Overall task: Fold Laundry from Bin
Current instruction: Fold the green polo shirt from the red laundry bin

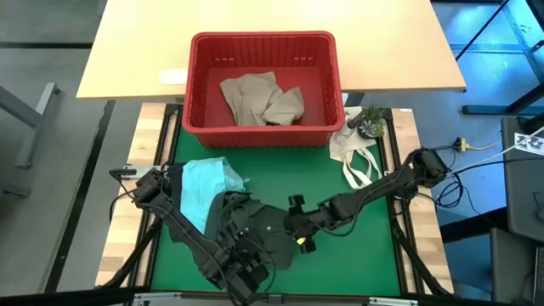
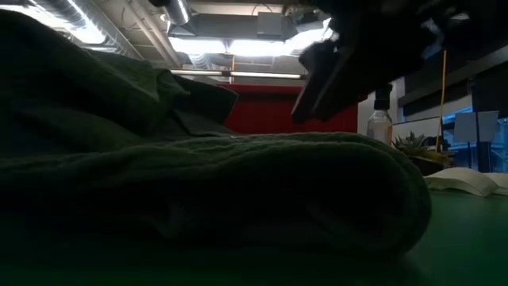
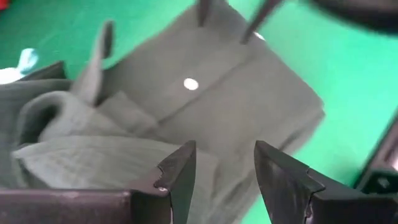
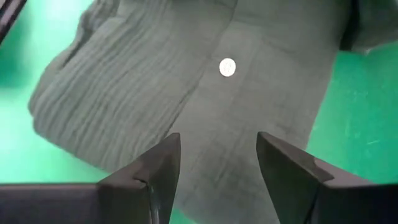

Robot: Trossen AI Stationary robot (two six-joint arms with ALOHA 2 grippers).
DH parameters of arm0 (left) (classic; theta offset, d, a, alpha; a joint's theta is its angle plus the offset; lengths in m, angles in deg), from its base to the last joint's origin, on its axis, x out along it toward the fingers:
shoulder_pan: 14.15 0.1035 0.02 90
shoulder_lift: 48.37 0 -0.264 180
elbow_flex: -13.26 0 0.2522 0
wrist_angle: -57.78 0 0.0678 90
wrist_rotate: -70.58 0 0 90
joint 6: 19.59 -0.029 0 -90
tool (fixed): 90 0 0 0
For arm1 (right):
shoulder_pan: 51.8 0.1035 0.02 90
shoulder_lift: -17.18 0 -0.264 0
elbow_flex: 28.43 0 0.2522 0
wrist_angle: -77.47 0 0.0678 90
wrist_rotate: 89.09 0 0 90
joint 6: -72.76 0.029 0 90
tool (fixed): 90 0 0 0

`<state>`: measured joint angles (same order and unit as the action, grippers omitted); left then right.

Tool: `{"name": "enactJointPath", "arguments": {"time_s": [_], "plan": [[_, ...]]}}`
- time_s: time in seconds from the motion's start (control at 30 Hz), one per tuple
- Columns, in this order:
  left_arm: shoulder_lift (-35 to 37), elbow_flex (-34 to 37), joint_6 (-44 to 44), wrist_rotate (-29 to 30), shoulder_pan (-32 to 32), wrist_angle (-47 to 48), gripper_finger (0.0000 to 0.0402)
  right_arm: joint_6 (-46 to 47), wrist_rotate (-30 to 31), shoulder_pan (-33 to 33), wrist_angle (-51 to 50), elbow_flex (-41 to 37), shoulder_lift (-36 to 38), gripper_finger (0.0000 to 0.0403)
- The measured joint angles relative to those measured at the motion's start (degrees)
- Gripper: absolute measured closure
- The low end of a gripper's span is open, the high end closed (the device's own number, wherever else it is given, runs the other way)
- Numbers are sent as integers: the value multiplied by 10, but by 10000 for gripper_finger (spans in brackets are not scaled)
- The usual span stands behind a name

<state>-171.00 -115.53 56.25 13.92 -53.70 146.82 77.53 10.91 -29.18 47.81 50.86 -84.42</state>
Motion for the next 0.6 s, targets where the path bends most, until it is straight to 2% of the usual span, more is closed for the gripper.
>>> {"name": "enactJointPath", "arguments": {"time_s": [0.33,0.6], "plan": [[0,0,-98,-14,-6,-24,246,27,1,-1,151,-92,0,194],[-18,0,-178,-15,-3,-37,246,27,1,-1,195,-122,-11,194]]}}
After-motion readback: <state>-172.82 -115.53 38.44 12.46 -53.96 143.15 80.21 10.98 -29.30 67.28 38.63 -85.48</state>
